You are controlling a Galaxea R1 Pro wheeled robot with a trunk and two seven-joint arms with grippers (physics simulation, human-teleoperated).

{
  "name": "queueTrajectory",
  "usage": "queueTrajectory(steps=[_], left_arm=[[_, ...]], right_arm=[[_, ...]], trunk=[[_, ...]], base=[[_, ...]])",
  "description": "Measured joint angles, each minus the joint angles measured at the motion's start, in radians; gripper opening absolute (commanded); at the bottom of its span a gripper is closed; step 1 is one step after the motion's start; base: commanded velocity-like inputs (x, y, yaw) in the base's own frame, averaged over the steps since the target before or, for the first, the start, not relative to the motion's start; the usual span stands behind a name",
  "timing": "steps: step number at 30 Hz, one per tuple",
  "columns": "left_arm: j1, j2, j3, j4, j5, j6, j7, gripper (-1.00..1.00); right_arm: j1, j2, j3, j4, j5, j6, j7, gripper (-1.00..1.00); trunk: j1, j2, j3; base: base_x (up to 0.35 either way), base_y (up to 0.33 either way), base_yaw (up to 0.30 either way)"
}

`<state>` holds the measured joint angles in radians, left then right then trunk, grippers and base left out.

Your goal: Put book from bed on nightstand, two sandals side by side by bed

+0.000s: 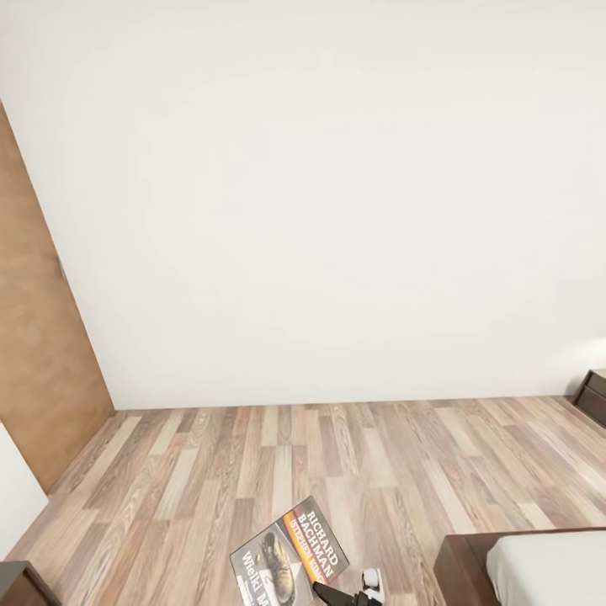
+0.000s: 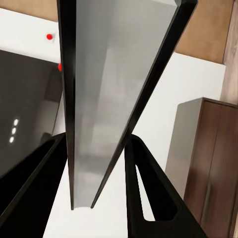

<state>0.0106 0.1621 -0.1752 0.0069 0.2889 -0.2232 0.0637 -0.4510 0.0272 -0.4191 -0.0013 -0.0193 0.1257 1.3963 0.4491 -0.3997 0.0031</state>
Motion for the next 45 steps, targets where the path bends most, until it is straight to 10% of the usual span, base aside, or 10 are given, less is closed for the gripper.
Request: queueTrajectory(steps=[45], left_arm=[[0.000, 0.000, 0.000, 0.000, 0.000, -0.001, 0.000, 1.00]], right_arm=[[0.000, 0.000, 0.000, 0.000, 0.000, -0.001, 0.000, -1.00]], trunk=[[0.000, 0.000, -0.005]], base=[[0.319, 0.000, -0.039]])
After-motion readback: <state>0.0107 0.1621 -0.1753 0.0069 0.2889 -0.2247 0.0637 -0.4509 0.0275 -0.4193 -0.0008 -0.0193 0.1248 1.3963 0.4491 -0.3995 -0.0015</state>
